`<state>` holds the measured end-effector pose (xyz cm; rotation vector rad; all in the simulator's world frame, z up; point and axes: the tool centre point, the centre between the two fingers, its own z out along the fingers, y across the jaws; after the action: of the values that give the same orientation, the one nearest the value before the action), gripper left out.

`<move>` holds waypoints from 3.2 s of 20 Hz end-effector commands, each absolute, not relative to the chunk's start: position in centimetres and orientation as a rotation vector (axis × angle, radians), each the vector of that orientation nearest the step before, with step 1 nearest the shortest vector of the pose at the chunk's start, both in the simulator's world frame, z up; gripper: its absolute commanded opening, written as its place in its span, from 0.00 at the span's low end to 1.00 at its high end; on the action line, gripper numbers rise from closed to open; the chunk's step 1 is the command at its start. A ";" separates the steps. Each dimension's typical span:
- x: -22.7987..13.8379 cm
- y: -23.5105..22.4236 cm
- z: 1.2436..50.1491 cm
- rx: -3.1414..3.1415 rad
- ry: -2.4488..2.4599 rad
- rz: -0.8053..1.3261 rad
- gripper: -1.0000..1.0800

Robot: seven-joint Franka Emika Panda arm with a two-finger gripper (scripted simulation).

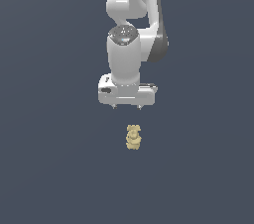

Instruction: Pick up the object and move it to a goal position.

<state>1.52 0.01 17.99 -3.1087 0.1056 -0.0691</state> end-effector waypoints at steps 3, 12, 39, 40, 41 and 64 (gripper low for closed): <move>1.5 0.1 17.9 -3.108 0.103 -0.065 0.96; 1.0 0.8 17.6 -3.096 0.080 -0.032 0.96; 8.1 2.7 11.7 -3.138 0.052 -0.002 0.96; 8.2 2.8 11.5 -3.139 0.052 -0.001 0.96; 8.3 2.8 11.4 -3.140 0.051 -0.001 0.96; 8.5 2.9 6.2 -3.141 0.051 0.000 0.96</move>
<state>8.39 2.87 6.12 -3.1411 0.0506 0.0028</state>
